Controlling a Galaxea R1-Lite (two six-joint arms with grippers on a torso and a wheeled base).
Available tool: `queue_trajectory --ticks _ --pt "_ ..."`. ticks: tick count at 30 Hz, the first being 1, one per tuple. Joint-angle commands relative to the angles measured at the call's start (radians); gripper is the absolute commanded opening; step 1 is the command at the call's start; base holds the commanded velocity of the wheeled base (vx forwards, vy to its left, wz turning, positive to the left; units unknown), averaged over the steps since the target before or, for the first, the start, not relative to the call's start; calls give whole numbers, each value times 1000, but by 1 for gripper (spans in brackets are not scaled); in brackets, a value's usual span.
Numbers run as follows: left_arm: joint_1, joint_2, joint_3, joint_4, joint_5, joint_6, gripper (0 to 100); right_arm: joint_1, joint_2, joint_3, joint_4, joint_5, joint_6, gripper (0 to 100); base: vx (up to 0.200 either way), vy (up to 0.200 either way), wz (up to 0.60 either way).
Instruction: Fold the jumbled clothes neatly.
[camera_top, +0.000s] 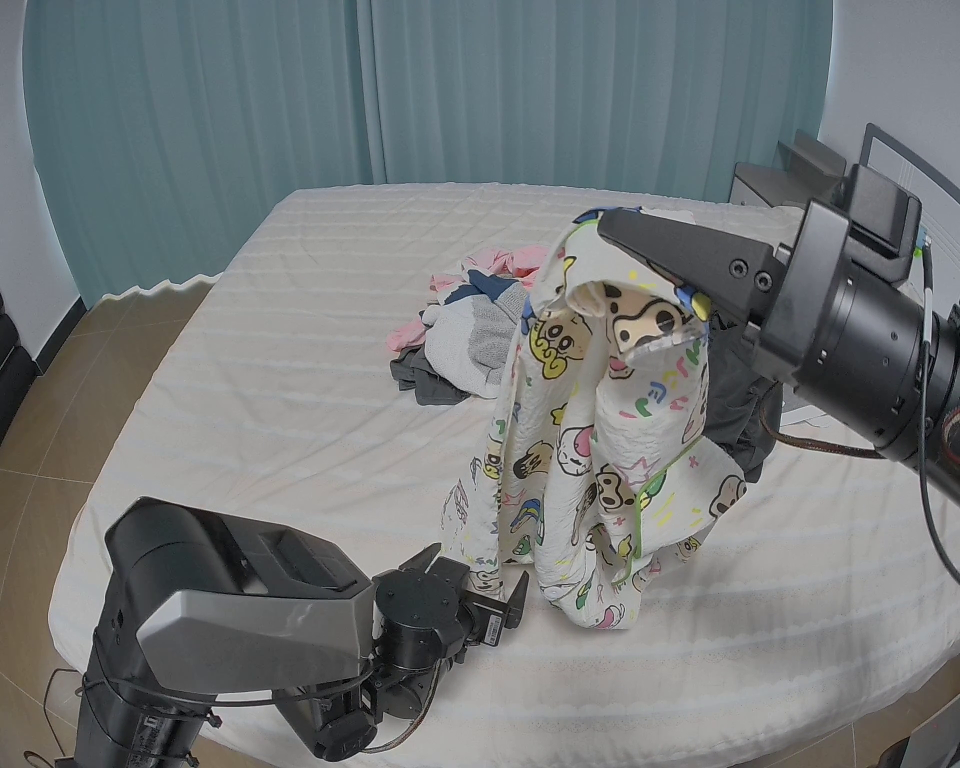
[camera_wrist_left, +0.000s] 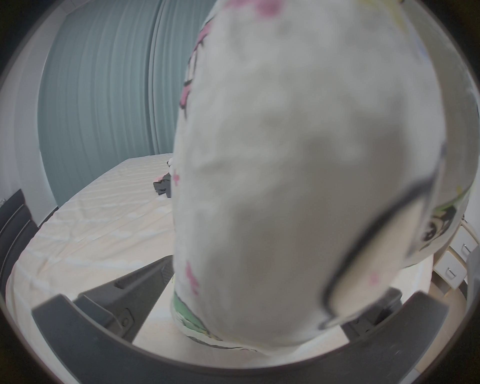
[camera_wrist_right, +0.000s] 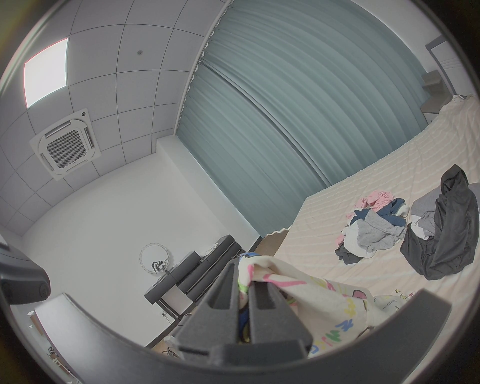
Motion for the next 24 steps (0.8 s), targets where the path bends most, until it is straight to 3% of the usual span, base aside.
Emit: queue_trajectory --ticks 1,7,13,18,23,24 --pt "5 15 -10 -18 12 0 0 -1 -1 2 0 0 0 0 0 0 0" --pt "9 10 10 -18 8 -3 0 -15 -1 14 -2 0 2 0 0 0 0" --pt "25 -54 64 -18 8 -52 0 -78 -36 61 1 0 -1 0 0 0 0" --pt "45 -275 254 -18 -9 -129 0 -222 -127 146 17 11 3 0 0 0 0" --pt "88 -463 334 -18 -24 -149 0 -291 -193 184 67 11 0 0 0 0 0" --pt "103 -573 352 -18 -26 -151 0 -323 -228 190 101 12 -1 0 0 0 0"
